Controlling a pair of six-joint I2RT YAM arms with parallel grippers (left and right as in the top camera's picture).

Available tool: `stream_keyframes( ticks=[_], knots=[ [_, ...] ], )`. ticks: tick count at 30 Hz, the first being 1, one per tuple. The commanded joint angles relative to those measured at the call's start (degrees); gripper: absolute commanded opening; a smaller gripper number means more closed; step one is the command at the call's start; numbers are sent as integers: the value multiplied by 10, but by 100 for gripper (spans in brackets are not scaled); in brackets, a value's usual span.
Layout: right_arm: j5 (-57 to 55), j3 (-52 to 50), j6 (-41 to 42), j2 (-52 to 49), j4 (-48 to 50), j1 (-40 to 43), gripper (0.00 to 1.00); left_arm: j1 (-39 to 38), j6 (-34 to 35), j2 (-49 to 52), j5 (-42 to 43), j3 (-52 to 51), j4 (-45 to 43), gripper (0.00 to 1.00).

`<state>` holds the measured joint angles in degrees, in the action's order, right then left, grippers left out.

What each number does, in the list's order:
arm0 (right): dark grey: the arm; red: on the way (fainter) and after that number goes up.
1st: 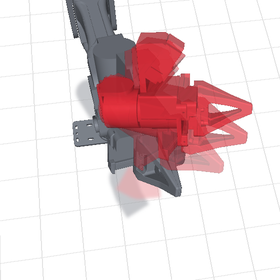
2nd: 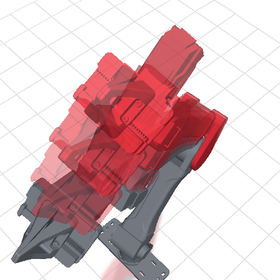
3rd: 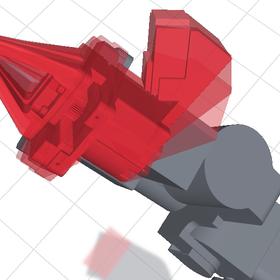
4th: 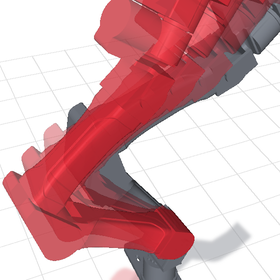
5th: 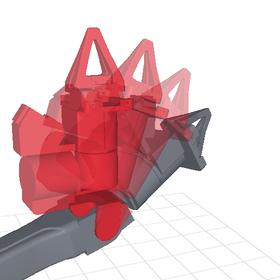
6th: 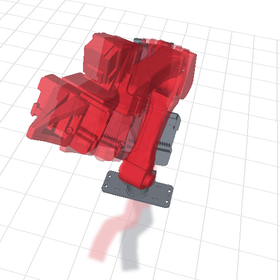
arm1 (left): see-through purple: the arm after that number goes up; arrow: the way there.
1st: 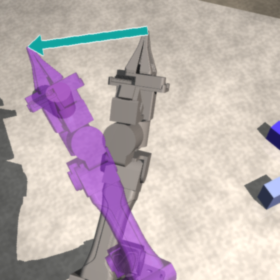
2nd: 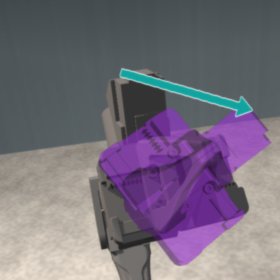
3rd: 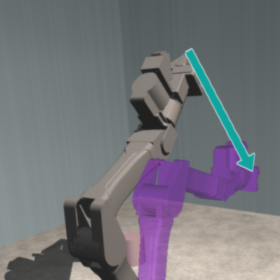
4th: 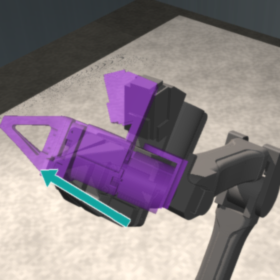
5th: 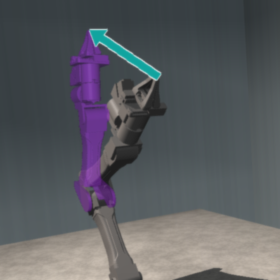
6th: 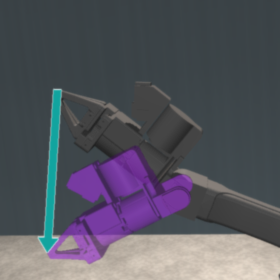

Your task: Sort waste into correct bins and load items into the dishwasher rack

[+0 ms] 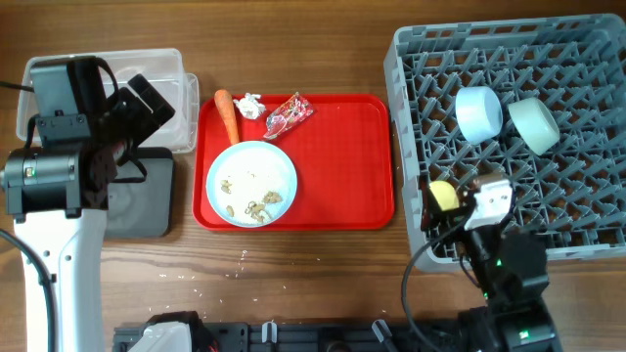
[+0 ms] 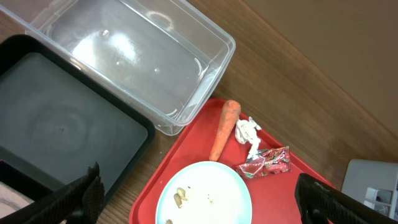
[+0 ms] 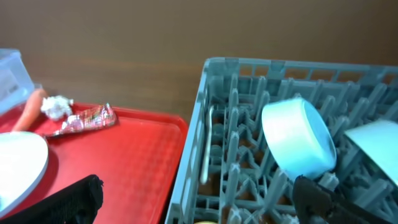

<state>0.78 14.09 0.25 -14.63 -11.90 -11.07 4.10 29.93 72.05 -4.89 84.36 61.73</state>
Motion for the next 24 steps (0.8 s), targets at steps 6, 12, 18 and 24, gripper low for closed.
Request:
stream_keyframes(
  ticks=[6,12,18,24],
  knots=[
    [-8,-139,14,145,131,2,100,2,5,0,-8,5,-1,100],
    [-8,-138,13,144,123,2,100,2,5,0,-8,5,-1,100],
    [-8,-138,13,144,123,2,100,2,5,0,-8,5,-1,100],
    [-8,-138,13,144,123,2,100,2,10,-1,35,5,-1,100]
  ],
)
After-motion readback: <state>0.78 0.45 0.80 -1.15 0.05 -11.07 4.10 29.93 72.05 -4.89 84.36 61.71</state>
